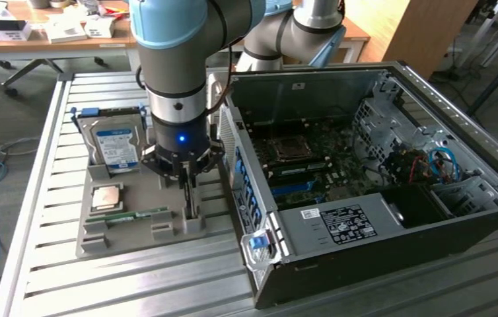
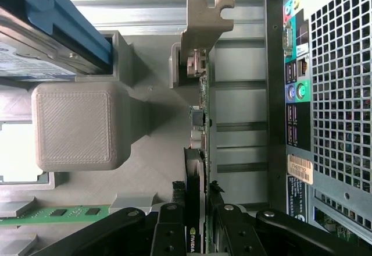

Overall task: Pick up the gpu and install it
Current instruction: 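Pick up the gpu and move the gpu toward the slot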

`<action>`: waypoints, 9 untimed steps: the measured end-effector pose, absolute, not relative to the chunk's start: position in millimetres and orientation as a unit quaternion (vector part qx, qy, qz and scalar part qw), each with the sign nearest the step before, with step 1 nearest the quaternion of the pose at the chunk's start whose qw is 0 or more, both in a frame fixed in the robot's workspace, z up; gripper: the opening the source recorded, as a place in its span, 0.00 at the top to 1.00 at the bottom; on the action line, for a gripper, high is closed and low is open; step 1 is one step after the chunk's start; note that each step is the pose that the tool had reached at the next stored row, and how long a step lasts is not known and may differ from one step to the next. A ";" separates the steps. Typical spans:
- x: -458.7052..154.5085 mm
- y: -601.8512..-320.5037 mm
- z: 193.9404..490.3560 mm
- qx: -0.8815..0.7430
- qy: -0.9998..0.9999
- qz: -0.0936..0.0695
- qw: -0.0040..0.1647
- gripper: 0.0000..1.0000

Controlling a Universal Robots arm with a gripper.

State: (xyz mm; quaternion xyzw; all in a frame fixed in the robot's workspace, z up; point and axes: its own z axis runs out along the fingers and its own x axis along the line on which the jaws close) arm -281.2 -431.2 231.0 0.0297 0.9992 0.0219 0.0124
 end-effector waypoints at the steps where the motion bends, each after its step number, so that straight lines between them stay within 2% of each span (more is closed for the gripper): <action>1: -281.2 -431.2 232.0 0.030 0.999 0.022 0.012 0.74; 9: -281.2 -431.2 246.6 0.030 0.999 0.022 0.012 0.74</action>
